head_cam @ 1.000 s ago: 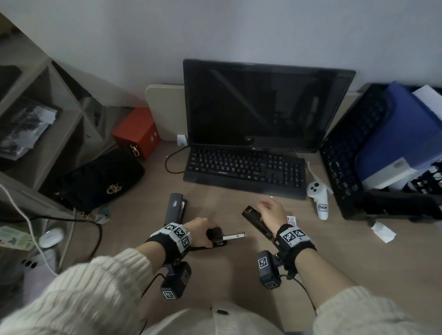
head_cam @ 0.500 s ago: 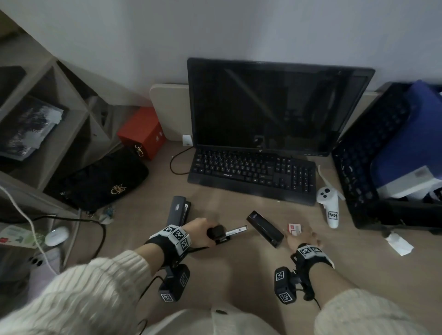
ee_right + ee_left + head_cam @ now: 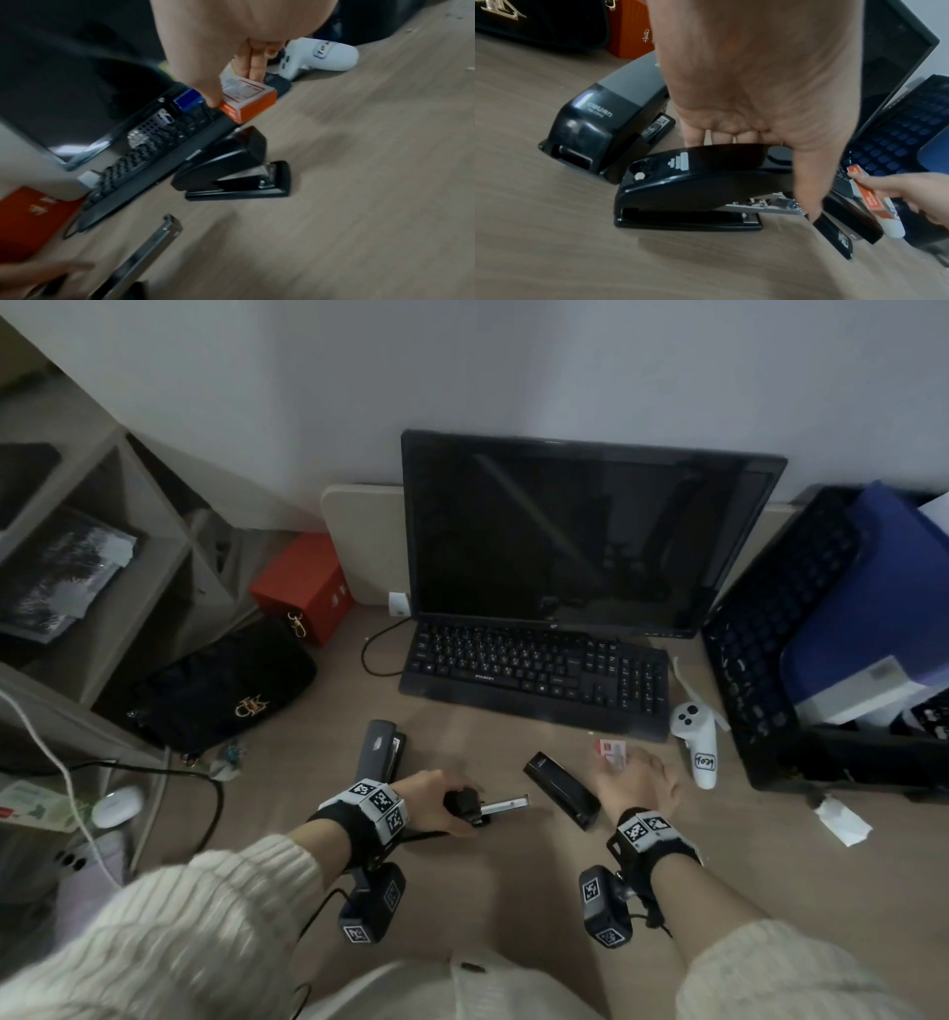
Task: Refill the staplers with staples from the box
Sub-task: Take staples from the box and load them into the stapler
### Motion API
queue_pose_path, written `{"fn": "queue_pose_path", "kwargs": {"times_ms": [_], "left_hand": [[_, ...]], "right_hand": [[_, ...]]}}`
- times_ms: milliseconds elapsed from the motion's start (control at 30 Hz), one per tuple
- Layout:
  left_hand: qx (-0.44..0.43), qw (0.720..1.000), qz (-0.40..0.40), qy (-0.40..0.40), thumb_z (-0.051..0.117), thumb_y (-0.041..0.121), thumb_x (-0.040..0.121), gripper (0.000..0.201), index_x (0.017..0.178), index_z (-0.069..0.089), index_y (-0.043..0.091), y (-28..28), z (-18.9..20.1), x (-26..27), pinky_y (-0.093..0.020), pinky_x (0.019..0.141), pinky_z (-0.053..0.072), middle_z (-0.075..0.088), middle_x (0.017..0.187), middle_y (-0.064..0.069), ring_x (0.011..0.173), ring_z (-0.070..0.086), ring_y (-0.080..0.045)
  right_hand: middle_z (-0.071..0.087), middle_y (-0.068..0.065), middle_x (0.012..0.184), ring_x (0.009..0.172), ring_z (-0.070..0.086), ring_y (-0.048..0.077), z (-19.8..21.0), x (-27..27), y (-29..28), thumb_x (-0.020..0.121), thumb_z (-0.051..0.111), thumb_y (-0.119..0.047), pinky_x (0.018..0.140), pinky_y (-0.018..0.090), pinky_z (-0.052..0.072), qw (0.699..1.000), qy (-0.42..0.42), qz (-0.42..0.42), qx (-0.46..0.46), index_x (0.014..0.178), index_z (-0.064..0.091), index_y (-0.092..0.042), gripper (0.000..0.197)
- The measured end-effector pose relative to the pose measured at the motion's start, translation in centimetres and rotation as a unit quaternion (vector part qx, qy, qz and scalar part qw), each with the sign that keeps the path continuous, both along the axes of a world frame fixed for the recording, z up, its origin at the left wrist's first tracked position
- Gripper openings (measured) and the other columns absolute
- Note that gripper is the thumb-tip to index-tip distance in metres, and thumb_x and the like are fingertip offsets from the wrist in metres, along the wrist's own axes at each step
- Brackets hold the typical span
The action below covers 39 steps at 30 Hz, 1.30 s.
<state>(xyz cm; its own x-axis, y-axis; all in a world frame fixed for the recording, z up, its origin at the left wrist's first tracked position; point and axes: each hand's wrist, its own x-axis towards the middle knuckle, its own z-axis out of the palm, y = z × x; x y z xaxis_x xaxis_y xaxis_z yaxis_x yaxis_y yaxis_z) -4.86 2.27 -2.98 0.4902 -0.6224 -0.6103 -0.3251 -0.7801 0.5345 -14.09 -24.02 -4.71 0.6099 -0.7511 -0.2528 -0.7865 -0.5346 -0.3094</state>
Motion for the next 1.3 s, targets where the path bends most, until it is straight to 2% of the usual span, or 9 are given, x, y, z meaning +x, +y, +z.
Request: {"fn": "queue_pose_path", "kwargs": {"times_ms": [133, 333, 400, 467, 533, 633, 767, 933, 1300], "left_hand": [[-0.112, 0.99, 0.084, 0.016, 0.075, 0.039, 0.084, 0.059, 0.137, 0.053, 0.027, -0.5, 0.9, -0.1, -0.031, 0.109, 0.045, 0.064, 0.131, 0.008, 0.121, 0.059, -0.006], [-0.2, 0.964, 0.167, 0.051, 0.081, 0.052, 0.069, 0.1, 0.151, 0.034, 0.021, -3.0, 3.3, -0.9, -0.035, 0.112, 0.042, 0.052, 0.145, 0.003, 0.133, 0.05, -0.011], [-0.259, 0.944, 0.192, 0.065, 0.08, 0.041, 0.075, 0.081, 0.143, 0.045, 0.015, -4.1, 3.8, -1.1, -0.032, 0.101, 0.05, 0.065, 0.127, 0.002, 0.113, 0.064, -0.009], [-0.314, 0.92, 0.225, 0.071, 0.07, 0.019, 0.088, 0.034, 0.12, 0.06, 0.015, -4.5, 4.9, -1.4, -0.029, 0.085, 0.056, 0.069, 0.101, 0.002, 0.089, 0.067, -0.007], [-0.353, 0.892, 0.258, 0.117, 0.062, 0.011, 0.094, 0.016, 0.11, 0.063, 0.011, -4.4, 5.5, -1.5, -0.037, 0.087, 0.058, 0.07, 0.099, -0.01, 0.088, 0.069, -0.017], [-0.343, 0.882, 0.278, 0.165, 0.059, 0.006, 0.096, 0.021, 0.115, 0.06, -0.002, -3.9, 5.7, -1.4, -0.037, 0.086, 0.059, 0.071, 0.1, -0.019, 0.088, 0.072, -0.024], [-0.35, 0.866, 0.325, 0.148, 0.066, 0.015, 0.094, 0.026, 0.11, 0.065, -0.005, -3.4, 6.0, -1.4, -0.031, 0.076, 0.062, 0.073, 0.1, -0.02, 0.088, 0.075, -0.031], [-0.372, 0.857, 0.337, 0.118, 0.065, 0.02, 0.095, 0.019, 0.093, 0.07, 0.002, -3.3, 7.1, -1.7, -0.027, 0.068, 0.061, 0.075, 0.088, -0.011, 0.079, 0.076, -0.024], [-0.384, 0.844, 0.344, 0.15, 0.064, 0.021, 0.095, 0.024, 0.097, 0.07, -0.002, -2.7, 8.0, -2.3, -0.027, 0.069, 0.061, 0.075, 0.082, -0.007, 0.076, 0.075, -0.021]], "right_hand": [[0.063, -0.011, 0.079, 0.079, 0.063, 0.012, 1.7, 1.5, 2.1, 0.08, 0.056, -0.061, 0.075, 0.03, 0.047, 0.988, -0.118, 0.016, 0.101, 0.087, 0.059, -0.026, 0.036], [0.067, 0.003, 0.099, 0.087, 0.065, 0.016, 4.6, 3.9, 7.2, 0.081, 0.069, -0.049, 0.07, 0.031, 0.054, 0.9, -0.252, 0.019, 0.354, 0.108, 0.061, -0.017, 0.043], [0.064, 0.004, 0.102, 0.091, 0.064, 0.018, 5.2, 4.2, 8.6, 0.082, 0.068, -0.047, 0.075, 0.034, 0.055, 0.879, -0.263, 0.049, 0.395, 0.116, 0.058, -0.023, 0.043], [0.064, 0.003, 0.101, 0.093, 0.063, 0.019, 6.1, 4.4, 9.6, 0.083, 0.067, -0.045, 0.074, 0.031, 0.053, 0.872, -0.272, 0.084, 0.398, 0.113, 0.059, -0.027, 0.036], [0.064, 0.003, 0.096, 0.089, 0.064, 0.02, 6.5, 4.5, 10.0, 0.084, 0.068, -0.043, 0.065, 0.028, 0.051, 0.868, -0.28, 0.09, 0.4, 0.105, 0.061, -0.024, 0.029], [0.067, 0.003, 0.092, 0.089, 0.067, 0.023, 6.4, 4.4, 9.9, 0.079, 0.072, -0.043, 0.072, 0.036, 0.056, 0.871, -0.281, 0.08, 0.395, 0.094, 0.061, -0.021, 0.029], [0.065, -0.001, 0.095, 0.087, 0.064, 0.017, 6.4, 4.0, 10.2, 0.082, 0.067, -0.048, 0.068, 0.026, 0.05, 0.885, -0.293, 0.07, 0.356, 0.102, 0.056, -0.02, 0.036], [0.067, 0.001, 0.098, 0.09, 0.067, 0.019, 7.0, 4.3, 10.6, 0.073, 0.068, -0.059, 0.083, 0.045, 0.057, 0.879, -0.301, 0.047, 0.368, 0.094, 0.052, -0.034, 0.037], [0.069, 0.001, 0.093, 0.086, 0.068, 0.018, 8.1, 3.9, 11.0, 0.071, 0.068, -0.06, 0.083, 0.047, 0.056, 0.887, -0.299, 0.057, 0.348, 0.095, 0.056, -0.024, 0.045]]}}
